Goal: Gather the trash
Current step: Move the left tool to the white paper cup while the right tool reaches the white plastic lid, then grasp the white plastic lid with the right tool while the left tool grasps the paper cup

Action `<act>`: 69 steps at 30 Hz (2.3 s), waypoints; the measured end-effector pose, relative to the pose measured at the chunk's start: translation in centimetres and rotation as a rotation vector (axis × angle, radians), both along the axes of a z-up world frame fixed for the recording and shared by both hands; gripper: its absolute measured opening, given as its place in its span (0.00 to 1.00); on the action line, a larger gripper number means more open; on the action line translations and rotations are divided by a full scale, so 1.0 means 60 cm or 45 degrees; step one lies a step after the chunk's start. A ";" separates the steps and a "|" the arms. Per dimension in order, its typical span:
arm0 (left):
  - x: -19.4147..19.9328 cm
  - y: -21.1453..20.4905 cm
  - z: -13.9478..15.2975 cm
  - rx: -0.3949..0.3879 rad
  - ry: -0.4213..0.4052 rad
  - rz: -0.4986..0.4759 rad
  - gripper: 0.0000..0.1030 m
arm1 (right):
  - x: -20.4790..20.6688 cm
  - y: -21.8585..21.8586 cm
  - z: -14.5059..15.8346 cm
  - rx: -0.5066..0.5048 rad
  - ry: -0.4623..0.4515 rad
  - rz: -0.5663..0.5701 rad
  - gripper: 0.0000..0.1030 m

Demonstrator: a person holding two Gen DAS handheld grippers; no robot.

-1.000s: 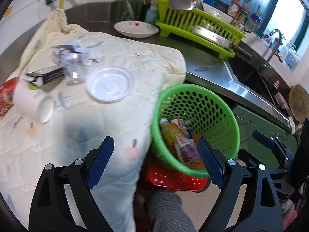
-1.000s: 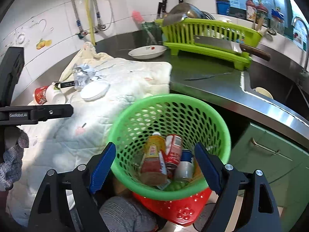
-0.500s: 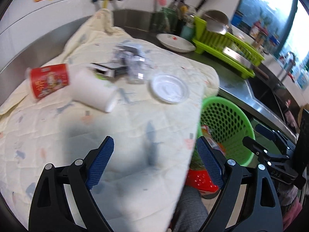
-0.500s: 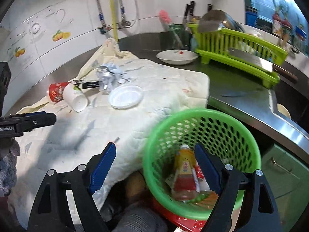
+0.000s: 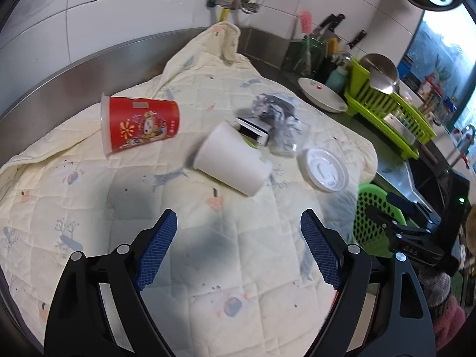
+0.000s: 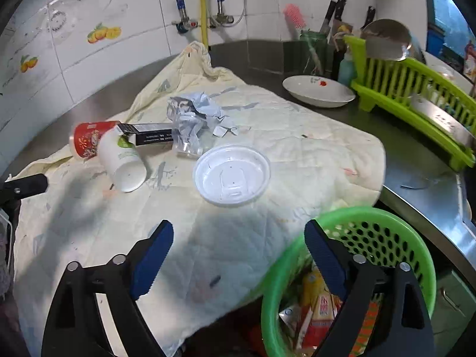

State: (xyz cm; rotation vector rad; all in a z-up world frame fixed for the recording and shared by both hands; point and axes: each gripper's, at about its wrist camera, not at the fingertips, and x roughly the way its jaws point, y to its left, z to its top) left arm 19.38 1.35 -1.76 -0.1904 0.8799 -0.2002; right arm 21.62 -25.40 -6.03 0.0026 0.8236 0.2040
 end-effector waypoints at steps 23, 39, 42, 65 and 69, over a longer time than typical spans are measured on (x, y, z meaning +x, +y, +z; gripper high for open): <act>0.080 0.004 -0.006 0.005 0.006 -0.021 0.81 | 0.146 0.046 -0.081 -0.066 0.097 0.097 0.92; 0.170 -0.082 -0.009 0.248 -0.068 -0.193 0.81 | 0.148 0.043 -0.084 -0.049 0.079 0.077 0.86; 0.184 -0.098 -0.013 0.281 -0.077 -0.251 0.81 | 0.146 0.041 -0.084 -0.045 0.075 0.076 0.85; 0.146 -0.011 -0.025 -0.139 0.159 0.191 0.81 | 0.117 0.030 -0.071 0.005 0.038 0.103 0.85; 0.149 -0.040 -0.043 -0.205 0.238 0.196 0.81 | 0.117 0.030 -0.068 0.025 0.027 0.120 0.85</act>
